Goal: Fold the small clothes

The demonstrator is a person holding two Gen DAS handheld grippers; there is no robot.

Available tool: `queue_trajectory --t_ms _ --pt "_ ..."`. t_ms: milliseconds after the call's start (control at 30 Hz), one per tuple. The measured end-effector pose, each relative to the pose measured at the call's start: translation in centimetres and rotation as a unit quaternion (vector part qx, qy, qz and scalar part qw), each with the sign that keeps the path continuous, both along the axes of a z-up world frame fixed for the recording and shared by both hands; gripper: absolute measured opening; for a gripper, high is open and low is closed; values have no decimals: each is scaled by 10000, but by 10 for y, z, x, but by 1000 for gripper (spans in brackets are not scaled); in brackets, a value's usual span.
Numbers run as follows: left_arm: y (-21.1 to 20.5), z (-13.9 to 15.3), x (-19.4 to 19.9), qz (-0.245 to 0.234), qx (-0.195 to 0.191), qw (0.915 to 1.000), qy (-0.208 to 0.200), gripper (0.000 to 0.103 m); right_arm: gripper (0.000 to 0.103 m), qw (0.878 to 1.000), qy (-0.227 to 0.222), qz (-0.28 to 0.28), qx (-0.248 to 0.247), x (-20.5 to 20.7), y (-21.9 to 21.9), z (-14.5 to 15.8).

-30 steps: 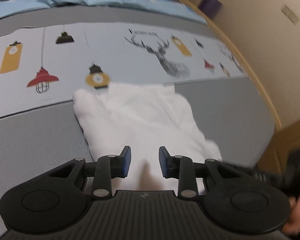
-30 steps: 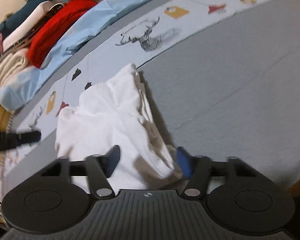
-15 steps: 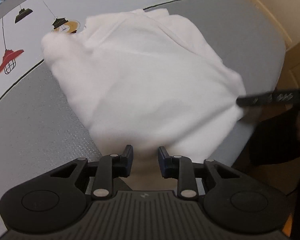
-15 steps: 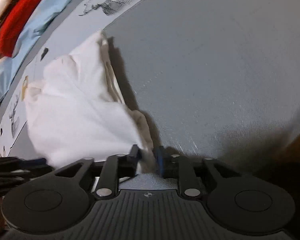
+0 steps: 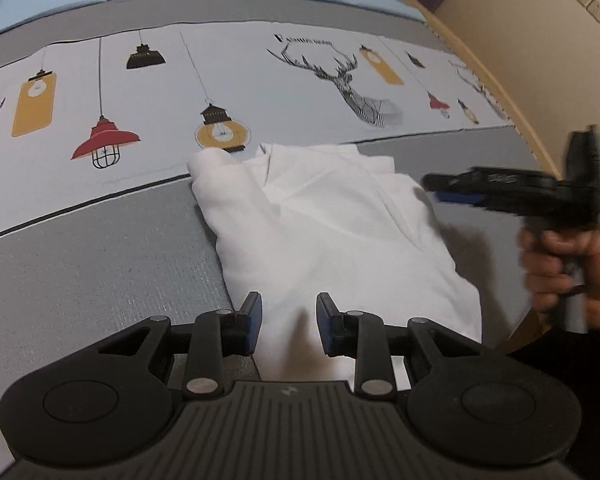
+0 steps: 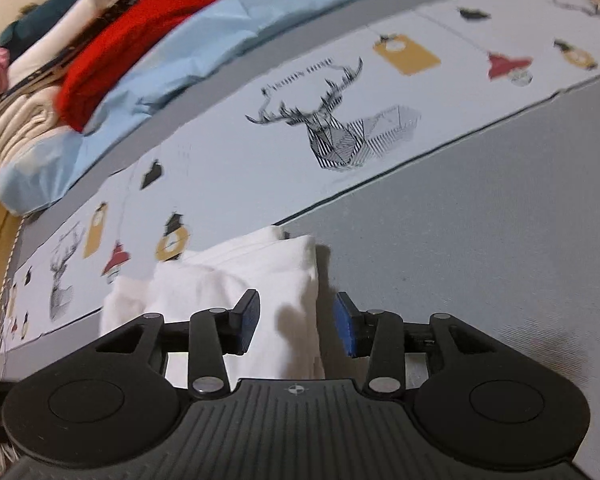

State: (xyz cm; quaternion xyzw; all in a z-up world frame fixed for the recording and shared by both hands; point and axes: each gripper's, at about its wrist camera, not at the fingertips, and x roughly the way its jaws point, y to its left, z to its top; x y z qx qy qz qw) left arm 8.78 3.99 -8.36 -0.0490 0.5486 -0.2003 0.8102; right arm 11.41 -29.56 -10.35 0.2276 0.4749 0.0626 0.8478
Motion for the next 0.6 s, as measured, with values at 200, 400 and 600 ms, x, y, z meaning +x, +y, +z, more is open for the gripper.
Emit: queue_trajectory --t_ms 200,400,600 --pt "-2 6 7 130 56 9999 -56 32 3 9981 -454 -243 330 -8 -6 -11" --pt "-15 2 24 241 -4 9996 -177 32 4 9974 -247 -608 -296 0 -13 -17" --pt "-41 -14 34 8 72 9999 -102 32 8 9897 -1295 329 -509 -25 6 22"
